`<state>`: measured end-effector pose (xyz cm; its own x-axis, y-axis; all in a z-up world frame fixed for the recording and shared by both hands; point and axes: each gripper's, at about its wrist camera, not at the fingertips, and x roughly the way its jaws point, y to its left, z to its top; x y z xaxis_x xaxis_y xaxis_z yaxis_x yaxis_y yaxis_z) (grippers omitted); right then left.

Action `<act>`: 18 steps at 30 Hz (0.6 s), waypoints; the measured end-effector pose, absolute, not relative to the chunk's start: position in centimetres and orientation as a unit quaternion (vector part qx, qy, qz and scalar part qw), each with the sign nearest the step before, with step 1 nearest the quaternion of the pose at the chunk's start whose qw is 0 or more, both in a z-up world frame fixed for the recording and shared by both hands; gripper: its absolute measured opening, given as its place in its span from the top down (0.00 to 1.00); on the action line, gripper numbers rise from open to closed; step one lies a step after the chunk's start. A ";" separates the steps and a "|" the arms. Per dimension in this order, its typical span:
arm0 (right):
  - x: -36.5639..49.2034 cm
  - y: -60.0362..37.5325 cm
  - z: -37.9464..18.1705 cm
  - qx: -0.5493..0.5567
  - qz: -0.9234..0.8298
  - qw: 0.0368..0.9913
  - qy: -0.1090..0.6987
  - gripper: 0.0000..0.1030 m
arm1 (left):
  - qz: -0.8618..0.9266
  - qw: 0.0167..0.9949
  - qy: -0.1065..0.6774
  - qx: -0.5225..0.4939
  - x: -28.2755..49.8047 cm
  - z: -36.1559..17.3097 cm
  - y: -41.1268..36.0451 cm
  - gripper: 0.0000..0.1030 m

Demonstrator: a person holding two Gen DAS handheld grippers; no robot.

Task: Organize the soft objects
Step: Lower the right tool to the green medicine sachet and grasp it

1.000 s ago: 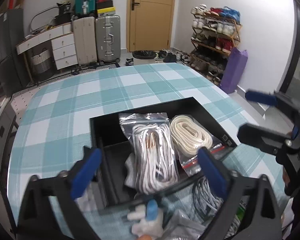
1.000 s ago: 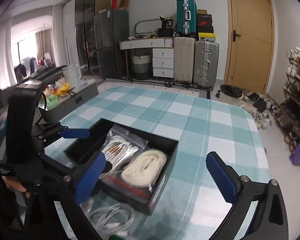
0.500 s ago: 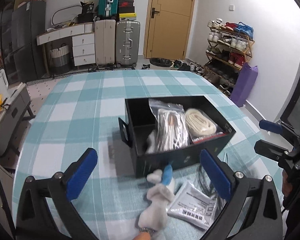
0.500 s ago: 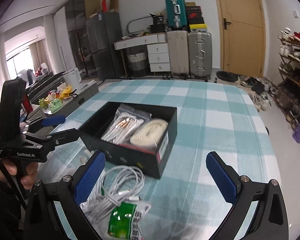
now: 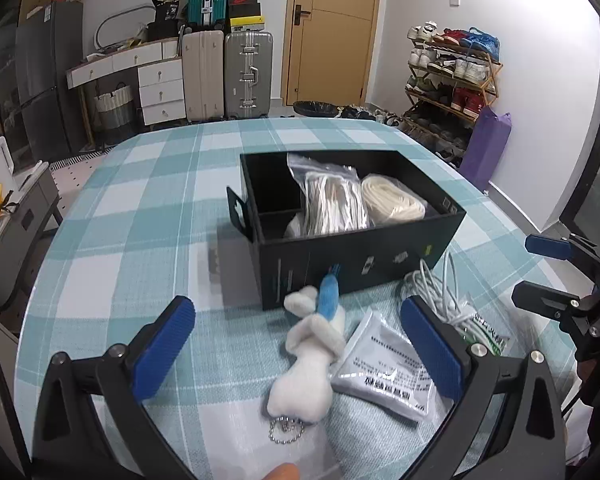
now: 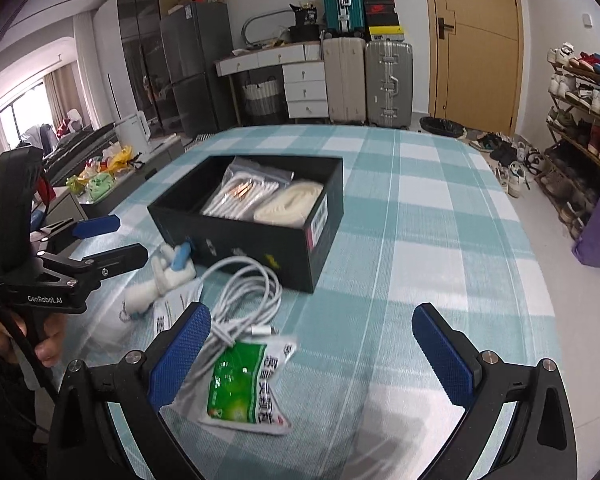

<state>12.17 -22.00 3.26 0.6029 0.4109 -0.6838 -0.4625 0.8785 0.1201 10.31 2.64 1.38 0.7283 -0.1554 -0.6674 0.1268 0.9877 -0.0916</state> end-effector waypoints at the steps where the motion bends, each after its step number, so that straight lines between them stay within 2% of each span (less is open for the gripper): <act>1: 12.1 -22.0 3.2 -0.036 0.245 0.894 0.374 0.01 | -0.077 0.929 0.362 -0.022 10.2 1.2 2.7 0.00; 18: 11.3 -21.4 0.4 -0.060 0.243 0.874 0.416 0.01 | -0.057 0.917 0.393 -0.038 10.0 -1.2 4.1 0.00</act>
<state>11.30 -21.37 0.42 0.5362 0.3752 -0.7561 -0.4743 0.8749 0.0978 9.97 4.14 -1.17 0.6846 -0.1344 -0.7164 0.0747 0.9906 -0.1145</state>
